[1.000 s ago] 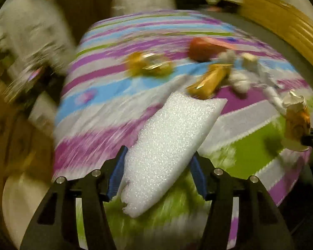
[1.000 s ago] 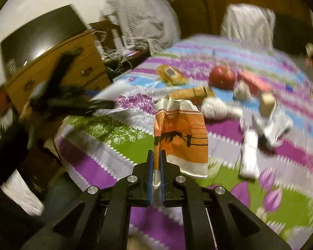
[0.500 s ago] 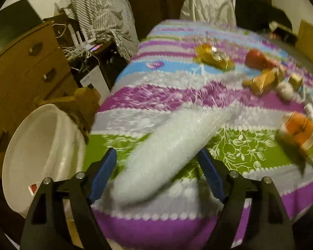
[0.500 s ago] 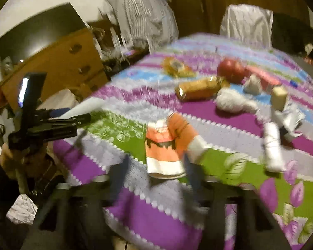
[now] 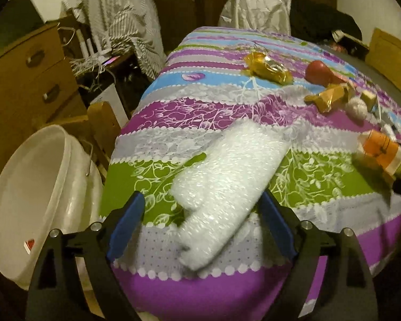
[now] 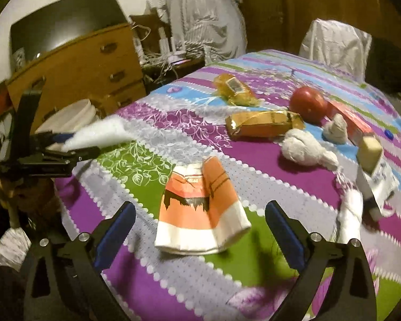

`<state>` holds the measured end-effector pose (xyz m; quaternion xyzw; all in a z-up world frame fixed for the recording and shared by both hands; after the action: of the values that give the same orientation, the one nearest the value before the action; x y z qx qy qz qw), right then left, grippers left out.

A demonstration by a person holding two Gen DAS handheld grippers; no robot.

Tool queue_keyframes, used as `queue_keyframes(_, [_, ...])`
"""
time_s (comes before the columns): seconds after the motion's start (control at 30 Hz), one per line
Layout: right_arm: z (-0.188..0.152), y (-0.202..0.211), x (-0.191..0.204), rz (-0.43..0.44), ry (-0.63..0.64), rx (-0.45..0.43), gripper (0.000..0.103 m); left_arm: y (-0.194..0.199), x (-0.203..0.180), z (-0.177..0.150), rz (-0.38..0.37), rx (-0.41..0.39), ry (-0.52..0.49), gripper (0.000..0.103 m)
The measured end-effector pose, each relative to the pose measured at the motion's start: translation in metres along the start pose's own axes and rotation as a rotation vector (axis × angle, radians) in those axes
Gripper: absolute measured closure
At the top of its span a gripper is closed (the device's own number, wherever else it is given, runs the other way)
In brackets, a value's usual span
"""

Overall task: Collect trash
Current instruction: 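Grasp the orange wrapper with the right tool while the left tool grasps white foam, then carry the wrapper and foam over the white bucket and open both tools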

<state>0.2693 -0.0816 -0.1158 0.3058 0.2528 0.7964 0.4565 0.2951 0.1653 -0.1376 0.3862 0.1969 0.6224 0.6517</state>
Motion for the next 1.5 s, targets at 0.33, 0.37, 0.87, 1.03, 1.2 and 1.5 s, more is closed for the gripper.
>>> queue_keyframes(0.33, [-0.011, 0.007, 0.000, 0.066, -0.143, 0.003, 0.061, 0.013, -0.009, 0.001, 0.014, -0.014, 0.056, 0.067])
queue_keyframes(0.37, [-0.012, 0.011, 0.000, 0.065, -0.161, -0.004, 0.061, 0.019, -0.010, 0.001, 0.025, -0.015, 0.078, 0.068])
queue_keyframes(0.87, [0.046, 0.026, 0.080, 0.228, -0.265, -0.018, 0.064, 0.104, 0.066, 0.001, 0.273, -0.032, 0.253, 0.070])
queue_keyframes(1.03, [0.089, 0.009, 0.156, 0.310, -0.177, 0.014, 0.064, 0.126, 0.124, -0.005, 0.377, -0.035, 0.306, 0.070])
queue_keyframes(1.2, [0.125, -0.012, 0.242, 0.368, -0.076, 0.063, 0.064, 0.136, 0.188, -0.019, 0.467, -0.012, 0.361, 0.070])
queue_keyframes(1.5, [0.152, -0.065, 0.371, 0.391, 0.085, 0.168, 0.064, 0.127, 0.259, -0.046, 0.537, 0.056, 0.424, 0.070])
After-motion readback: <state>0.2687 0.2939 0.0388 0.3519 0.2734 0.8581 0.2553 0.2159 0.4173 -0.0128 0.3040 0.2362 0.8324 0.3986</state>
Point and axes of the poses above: each gripper's, at about its wrist camera, not at the fingertips, and y roughly against the way its jaws point, x to its left, z to its top, the point moved 8 cm from there along -y, roughly the way its jaws point, and after that the axes turned 12 degrees about -y, right-handed, at the moved point
